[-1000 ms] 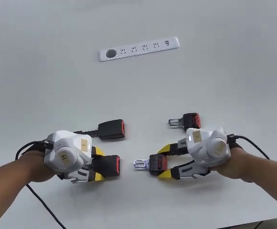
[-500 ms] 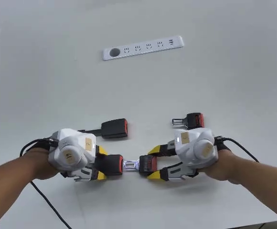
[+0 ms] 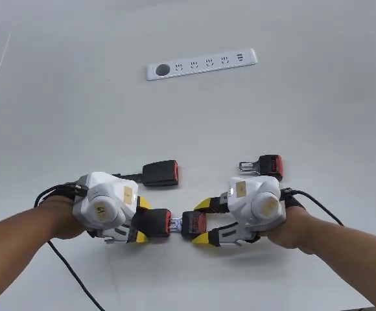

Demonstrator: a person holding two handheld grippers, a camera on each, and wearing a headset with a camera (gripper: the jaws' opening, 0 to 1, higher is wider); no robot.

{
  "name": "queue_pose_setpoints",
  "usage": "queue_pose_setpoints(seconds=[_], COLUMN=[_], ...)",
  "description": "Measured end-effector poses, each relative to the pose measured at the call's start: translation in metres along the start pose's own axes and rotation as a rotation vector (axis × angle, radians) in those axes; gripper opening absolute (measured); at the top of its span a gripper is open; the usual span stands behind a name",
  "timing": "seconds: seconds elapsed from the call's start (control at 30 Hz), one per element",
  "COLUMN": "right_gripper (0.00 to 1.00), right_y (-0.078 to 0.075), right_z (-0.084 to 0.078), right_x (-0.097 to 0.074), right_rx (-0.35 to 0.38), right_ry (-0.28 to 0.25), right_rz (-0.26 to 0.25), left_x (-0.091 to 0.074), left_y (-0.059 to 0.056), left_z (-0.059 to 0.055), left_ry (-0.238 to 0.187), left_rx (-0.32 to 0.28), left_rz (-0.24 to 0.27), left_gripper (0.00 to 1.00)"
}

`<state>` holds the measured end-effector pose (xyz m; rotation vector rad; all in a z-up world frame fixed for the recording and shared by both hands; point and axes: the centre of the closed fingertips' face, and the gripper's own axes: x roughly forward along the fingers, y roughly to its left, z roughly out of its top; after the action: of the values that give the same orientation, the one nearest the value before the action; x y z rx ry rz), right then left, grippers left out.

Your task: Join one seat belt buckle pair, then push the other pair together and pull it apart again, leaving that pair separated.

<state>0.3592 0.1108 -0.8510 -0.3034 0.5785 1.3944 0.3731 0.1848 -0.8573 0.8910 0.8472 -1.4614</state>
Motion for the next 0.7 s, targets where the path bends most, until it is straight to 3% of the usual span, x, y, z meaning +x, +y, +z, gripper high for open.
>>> queue_pose_setpoints(seconds=[0.2,0.7], right_gripper=[0.34,0.33], right_y=[0.0,-0.002], right_z=[0.001,0.01], right_x=[0.004,0.02], right_rx=[-0.004,0.007], right_ry=[0.014,0.042], right_rz=[-0.008,-0.018], left_x=[0.0,0.0], left_y=[-0.001,0.001], left_z=[0.0,0.0], left_ry=[0.012,0.023], left_rx=[0.045,0.051], left_rz=[-0.004,-0.01], left_gripper=[0.34,0.34])
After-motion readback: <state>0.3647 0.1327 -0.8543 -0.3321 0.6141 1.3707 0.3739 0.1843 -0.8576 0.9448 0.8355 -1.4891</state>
